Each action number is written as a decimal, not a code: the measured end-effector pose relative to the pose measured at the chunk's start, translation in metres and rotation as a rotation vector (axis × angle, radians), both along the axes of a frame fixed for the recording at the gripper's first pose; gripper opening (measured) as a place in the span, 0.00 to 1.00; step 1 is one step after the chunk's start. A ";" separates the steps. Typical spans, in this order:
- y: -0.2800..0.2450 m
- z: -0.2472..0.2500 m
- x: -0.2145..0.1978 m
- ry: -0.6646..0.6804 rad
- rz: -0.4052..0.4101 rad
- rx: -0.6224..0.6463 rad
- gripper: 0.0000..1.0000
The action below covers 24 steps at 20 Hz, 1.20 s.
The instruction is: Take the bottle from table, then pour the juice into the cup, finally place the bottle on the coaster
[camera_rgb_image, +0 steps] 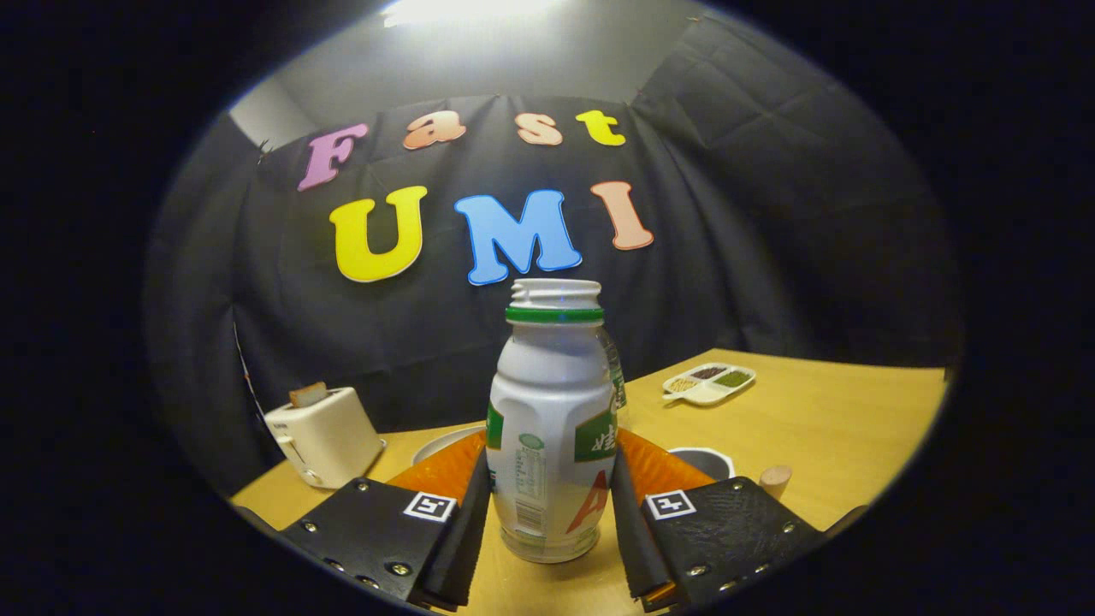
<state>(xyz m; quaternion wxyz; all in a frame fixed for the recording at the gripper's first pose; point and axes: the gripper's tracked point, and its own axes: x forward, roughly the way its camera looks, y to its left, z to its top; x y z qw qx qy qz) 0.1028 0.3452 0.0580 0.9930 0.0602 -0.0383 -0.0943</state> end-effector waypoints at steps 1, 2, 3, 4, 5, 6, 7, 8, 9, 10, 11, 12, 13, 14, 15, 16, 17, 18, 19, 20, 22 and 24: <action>0.009 0.002 0.001 -0.006 0.007 -0.023 0.66; 0.011 0.000 0.006 0.001 0.009 -0.037 0.66; 0.015 -0.004 0.012 0.006 0.025 -0.031 0.66; 0.018 -0.010 0.018 0.011 0.035 -0.019 0.66; 0.022 -0.014 0.024 0.014 0.045 -0.017 0.66; 0.025 -0.018 0.030 0.018 0.053 -0.022 0.66; 0.028 -0.022 0.036 0.030 0.059 -0.041 0.66; 0.028 -0.029 0.041 0.054 0.053 -0.070 0.66; 0.028 -0.036 0.047 0.077 0.052 -0.099 0.66; 0.031 -0.042 0.054 0.095 0.055 -0.121 0.66; 0.035 -0.046 0.058 0.109 0.064 -0.137 0.66; 0.038 -0.052 0.062 0.128 0.067 -0.152 0.66; 0.039 -0.057 0.063 0.150 0.064 -0.174 0.66; 0.039 -0.054 0.071 0.150 0.065 -0.194 0.66; 0.042 -0.053 0.072 0.155 0.065 -0.209 0.66; 0.043 -0.053 0.073 0.162 0.063 -0.216 0.66; 0.044 -0.051 0.072 0.160 0.061 -0.221 0.66; 0.043 -0.052 0.073 0.164 0.058 -0.221 0.66; 0.043 -0.053 0.073 0.166 0.058 -0.222 0.66; 0.042 -0.053 0.073 0.170 0.057 -0.228 0.66; 0.036 -0.052 0.073 0.166 0.058 -0.201 0.66; 0.033 -0.053 0.072 0.145 0.065 -0.128 0.66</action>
